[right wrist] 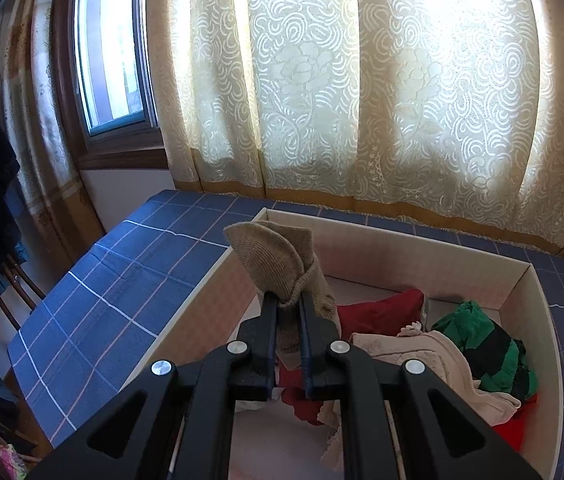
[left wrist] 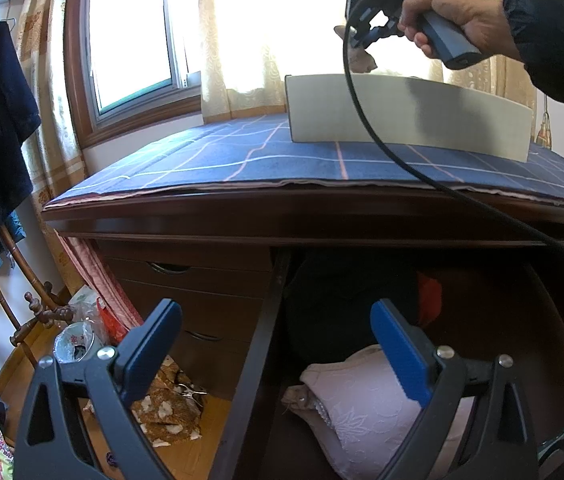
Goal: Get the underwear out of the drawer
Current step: 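Carry the beige sock with the right gripper over the box, then open the right gripper to drop the beige sock into the box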
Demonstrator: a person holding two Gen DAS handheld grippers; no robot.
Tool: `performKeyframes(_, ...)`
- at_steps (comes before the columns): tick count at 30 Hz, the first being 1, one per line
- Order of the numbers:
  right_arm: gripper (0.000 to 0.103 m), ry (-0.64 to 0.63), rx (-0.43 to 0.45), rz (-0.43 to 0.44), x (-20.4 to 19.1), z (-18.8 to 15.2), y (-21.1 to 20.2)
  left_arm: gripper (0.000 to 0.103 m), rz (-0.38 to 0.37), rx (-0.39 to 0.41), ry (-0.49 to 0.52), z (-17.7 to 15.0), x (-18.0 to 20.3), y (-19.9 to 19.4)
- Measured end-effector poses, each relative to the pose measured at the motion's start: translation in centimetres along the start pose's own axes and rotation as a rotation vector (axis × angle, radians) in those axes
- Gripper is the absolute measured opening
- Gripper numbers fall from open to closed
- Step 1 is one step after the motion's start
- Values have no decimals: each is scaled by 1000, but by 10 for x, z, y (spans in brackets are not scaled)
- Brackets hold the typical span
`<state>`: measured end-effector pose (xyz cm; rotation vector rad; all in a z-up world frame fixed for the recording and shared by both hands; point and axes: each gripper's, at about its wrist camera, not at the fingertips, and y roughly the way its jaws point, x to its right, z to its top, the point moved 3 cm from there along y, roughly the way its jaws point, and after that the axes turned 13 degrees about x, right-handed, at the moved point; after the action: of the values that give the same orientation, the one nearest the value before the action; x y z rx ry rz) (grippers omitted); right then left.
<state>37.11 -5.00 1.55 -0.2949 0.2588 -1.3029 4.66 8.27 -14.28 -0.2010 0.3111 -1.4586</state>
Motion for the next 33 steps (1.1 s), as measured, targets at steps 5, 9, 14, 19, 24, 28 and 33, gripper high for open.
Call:
performKeyframes(5, 11, 0, -23, -20, 0, -2, 14, 97, -3, -2, -2, -1, 1, 1)
performKeyframes(9, 11, 10, -41, -31, 3, -2, 24, 97, -4, 0, -2, -1, 2, 0)
performKeyframes(14, 11, 17, -75, -26, 2, -5, 38, 97, -6, -5, 1, 0, 2, 2)
performKeyframes(19, 11, 47, -125, -21, 3, -8, 52, 97, -12, -14, -6, 1, 1, 4)
performKeyframes(24, 11, 43, -164, -27, 1, -9, 66, 97, -15, -14, -10, 2, 0, 4)
performKeyframes(28, 11, 92, -199, -9, 1, -9, 80, 97, -16, -16, -11, 2, 0, 4)
performKeyframes(33, 11, 168, -222, 9, 3, -11, 97, 97, -23, -17, -11, 2, 0, 5)
